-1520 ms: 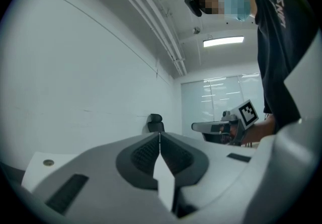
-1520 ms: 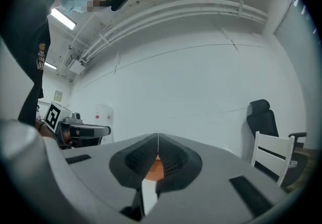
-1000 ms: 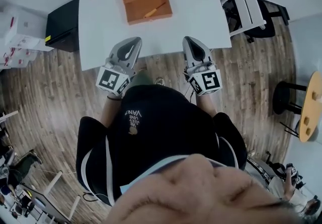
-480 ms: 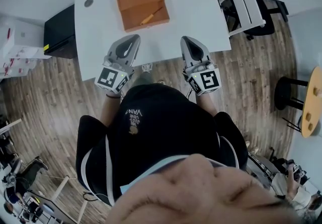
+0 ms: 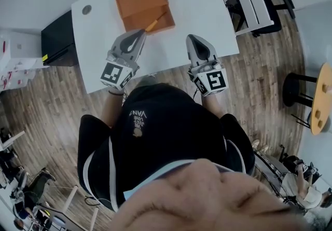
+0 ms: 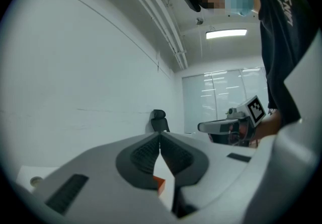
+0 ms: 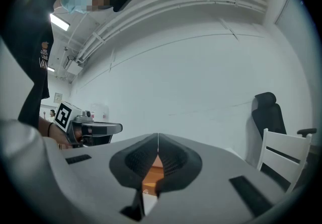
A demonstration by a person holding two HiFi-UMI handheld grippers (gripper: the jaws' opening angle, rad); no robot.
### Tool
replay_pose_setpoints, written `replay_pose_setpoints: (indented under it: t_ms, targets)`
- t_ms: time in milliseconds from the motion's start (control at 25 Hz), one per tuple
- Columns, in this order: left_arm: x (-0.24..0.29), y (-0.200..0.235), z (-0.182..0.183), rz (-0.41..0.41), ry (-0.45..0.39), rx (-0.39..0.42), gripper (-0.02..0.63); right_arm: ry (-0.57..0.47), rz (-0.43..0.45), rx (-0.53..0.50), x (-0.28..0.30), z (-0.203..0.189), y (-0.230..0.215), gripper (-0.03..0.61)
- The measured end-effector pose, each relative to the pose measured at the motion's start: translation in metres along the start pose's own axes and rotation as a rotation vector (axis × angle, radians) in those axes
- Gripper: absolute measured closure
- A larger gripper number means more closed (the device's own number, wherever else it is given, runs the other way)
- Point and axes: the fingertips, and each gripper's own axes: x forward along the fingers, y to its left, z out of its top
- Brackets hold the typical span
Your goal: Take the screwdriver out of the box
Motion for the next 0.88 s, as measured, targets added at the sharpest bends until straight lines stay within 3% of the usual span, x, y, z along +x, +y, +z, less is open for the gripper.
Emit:
replay_pose_setpoints:
  t_ms: [320,880]
  targets:
    - [0.031,0.024,0.013,-0.048,-0.029,0.027,0.597,0.012,-0.048,0.01,0.019,-0.002,-0.012,0.567]
    - [0.073,0.054,0.001,-0.11,0.023,0.025,0.597,0.028,-0.072,0.012,0.052,-0.001,-0.018,0.566]
